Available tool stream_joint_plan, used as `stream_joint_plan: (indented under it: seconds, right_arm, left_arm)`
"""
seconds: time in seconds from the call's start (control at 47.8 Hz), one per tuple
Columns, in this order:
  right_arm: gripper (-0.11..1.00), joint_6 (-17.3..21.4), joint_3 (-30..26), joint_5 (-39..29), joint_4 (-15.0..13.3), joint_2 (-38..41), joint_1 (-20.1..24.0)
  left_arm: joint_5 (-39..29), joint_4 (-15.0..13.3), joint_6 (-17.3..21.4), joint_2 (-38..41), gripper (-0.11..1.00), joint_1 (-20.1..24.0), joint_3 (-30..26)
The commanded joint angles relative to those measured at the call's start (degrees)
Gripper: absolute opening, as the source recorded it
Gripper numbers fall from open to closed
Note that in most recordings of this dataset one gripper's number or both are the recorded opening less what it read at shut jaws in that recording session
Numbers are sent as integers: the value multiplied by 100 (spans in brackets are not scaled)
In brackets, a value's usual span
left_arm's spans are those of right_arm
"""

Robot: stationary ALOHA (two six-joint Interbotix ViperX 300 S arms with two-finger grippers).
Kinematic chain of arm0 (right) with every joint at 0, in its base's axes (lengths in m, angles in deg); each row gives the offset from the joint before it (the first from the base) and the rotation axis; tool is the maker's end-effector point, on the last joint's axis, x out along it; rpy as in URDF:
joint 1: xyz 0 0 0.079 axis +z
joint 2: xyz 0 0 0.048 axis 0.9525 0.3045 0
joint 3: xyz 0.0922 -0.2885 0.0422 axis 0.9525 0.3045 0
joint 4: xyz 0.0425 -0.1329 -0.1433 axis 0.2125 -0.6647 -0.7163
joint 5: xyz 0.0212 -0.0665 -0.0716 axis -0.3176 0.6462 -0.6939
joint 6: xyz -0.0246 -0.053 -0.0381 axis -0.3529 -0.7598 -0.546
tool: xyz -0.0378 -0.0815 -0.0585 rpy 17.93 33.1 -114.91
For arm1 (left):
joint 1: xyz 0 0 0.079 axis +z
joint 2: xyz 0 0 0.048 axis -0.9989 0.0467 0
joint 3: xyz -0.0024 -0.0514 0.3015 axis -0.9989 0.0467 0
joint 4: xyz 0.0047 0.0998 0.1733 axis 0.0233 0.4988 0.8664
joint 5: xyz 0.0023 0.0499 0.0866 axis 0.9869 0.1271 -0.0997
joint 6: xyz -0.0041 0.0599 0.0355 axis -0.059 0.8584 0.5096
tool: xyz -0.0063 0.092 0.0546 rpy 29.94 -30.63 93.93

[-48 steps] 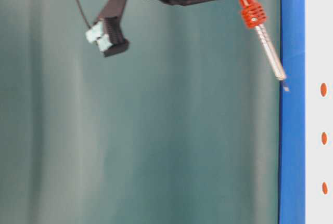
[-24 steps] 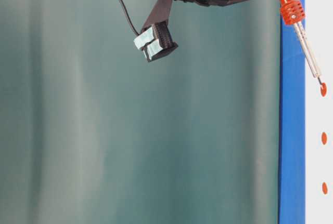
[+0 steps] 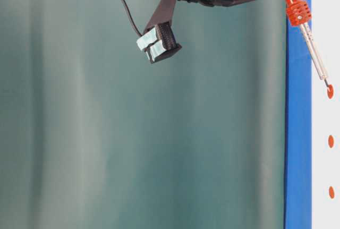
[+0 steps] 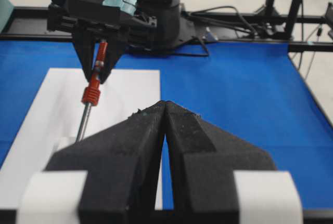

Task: Touch the tip of the soldering iron to the mark.
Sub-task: 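Lower the iron tip onto the right red dot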

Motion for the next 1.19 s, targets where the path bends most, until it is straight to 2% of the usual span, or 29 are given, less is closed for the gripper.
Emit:
stream_joint_plan:
  seconds: [0.0, 0.816, 1.172]
  right_arm:
    - [7, 9, -62, 26, 9, -53, -9]
    - [7, 18, -79, 9, 18, -53, -9]
    - [7, 0, -536, -510, -18, -343, -9]
  left_arm:
    - [35, -9, 0, 35, 2, 18, -62]
    - [44, -9, 0, 26, 2, 18, -62]
    - [44, -9, 0, 18, 2, 18, -70]
